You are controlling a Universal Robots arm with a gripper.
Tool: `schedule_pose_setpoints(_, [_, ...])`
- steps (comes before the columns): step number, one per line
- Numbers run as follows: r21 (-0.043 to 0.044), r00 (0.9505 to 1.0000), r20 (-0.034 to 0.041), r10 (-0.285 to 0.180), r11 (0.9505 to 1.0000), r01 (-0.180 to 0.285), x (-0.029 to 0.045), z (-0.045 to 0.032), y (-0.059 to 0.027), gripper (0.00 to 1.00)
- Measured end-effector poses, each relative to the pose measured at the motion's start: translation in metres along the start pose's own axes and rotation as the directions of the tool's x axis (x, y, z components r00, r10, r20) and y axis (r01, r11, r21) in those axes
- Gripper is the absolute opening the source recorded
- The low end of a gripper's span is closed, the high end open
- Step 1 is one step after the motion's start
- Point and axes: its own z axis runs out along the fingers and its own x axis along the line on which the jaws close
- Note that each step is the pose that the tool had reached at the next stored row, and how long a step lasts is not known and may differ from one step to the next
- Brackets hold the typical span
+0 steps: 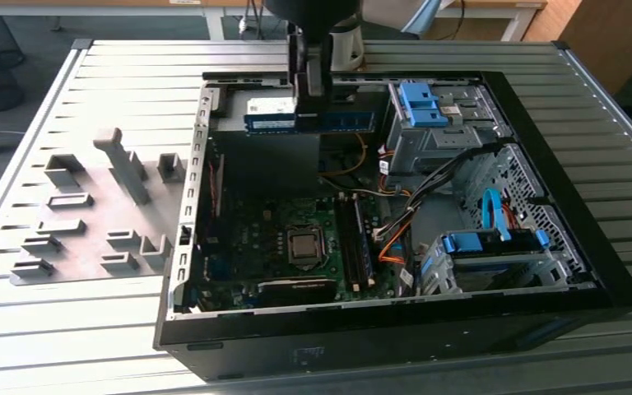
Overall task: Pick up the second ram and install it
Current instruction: 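Pick up the second ram and move it above second insertion slot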
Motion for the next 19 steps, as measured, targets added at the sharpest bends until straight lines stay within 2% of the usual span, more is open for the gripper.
schedule_pose_setpoints(5, [0.0, 1.0, 0.0001, 0.0, 1.0, 0.0, 0.0, 0.0, -0.0062, 0.14])
schedule_pose_setpoints(12, [0.0, 1.0, 0.0, 0.0, 1.0, 0.0, 0.0, -0.0001, -0.0074, 0.14])
schedule_pose_setpoints(19, [0.0, 1.0, 0.0, 0.0, 1.0, 0.0, 0.0, -0.0002, -0.0242, 0.14])
